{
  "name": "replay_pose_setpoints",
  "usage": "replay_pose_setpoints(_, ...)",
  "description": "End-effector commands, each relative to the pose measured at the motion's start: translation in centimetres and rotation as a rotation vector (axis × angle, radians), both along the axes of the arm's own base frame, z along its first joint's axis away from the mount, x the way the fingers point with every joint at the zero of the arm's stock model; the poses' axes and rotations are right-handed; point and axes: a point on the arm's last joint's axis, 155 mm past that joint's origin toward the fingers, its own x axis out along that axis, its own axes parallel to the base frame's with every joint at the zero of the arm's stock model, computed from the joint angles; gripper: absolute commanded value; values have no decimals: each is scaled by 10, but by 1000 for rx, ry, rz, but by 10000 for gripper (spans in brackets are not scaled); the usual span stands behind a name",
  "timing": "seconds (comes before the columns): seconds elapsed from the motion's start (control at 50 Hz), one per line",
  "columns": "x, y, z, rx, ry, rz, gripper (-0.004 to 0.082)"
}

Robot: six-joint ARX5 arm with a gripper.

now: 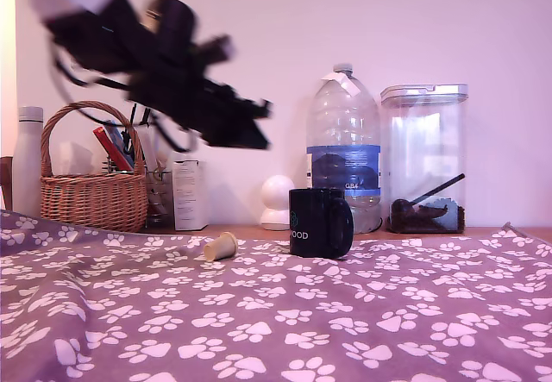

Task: Pick up the coffee capsules from the table one by one and drop them inside the nearest coffee cup

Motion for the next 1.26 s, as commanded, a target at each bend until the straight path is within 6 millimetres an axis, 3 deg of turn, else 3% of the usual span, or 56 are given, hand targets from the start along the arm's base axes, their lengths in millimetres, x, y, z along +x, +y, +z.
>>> replay_pose_setpoints(0.0,-9,12,-14,7,29,15,-20)
replay_pose_setpoints(0.2,-27,39,-25,24,55,58,-20)
replay_pose_setpoints(0.58,-61,64,-70,60,122,115,-20)
replay_pose_setpoints(0.9,-89,79,-95,46,171,146,-20)
replay_pose_setpoints(1.24,-92,81,-93,22,158,157,-20)
